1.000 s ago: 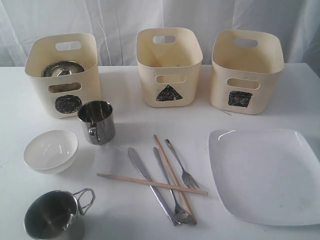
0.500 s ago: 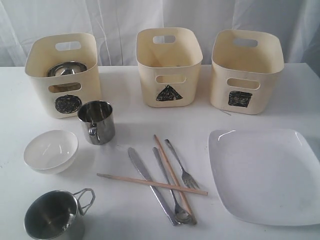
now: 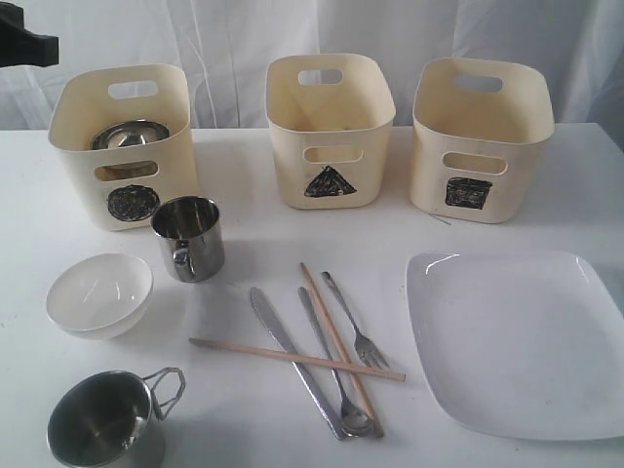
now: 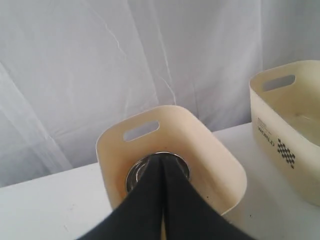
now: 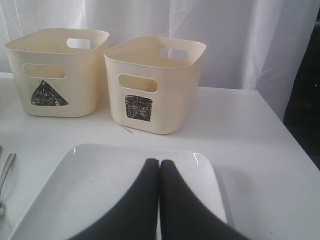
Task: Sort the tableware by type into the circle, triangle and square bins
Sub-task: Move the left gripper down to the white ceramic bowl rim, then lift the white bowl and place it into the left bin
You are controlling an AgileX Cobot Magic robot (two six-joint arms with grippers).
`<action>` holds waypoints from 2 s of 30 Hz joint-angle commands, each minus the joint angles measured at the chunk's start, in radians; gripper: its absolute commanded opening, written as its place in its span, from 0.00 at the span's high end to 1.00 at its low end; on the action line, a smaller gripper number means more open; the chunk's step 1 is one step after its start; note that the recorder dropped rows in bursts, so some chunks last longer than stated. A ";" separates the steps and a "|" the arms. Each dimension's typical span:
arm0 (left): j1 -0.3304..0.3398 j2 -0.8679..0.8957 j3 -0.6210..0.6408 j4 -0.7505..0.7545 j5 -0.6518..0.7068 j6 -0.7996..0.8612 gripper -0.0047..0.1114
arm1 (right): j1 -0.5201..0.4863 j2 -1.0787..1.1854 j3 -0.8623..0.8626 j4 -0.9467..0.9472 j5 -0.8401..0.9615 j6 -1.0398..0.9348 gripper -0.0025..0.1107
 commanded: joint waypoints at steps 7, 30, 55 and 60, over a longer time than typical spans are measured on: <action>-0.002 -0.030 0.006 1.306 0.340 -1.823 0.96 | -0.008 -0.006 0.007 0.001 -0.002 -0.001 0.98; 0.018 0.384 0.007 1.917 0.679 -1.896 0.48 | -0.008 -0.006 0.007 0.001 -0.002 -0.001 0.98; 0.020 0.431 0.007 2.052 0.728 -1.996 0.96 | -0.008 -0.006 0.007 0.001 -0.002 -0.001 0.98; 0.020 0.137 -0.049 2.110 0.739 -1.949 0.96 | -0.008 -0.006 0.007 0.001 -0.002 -0.001 0.98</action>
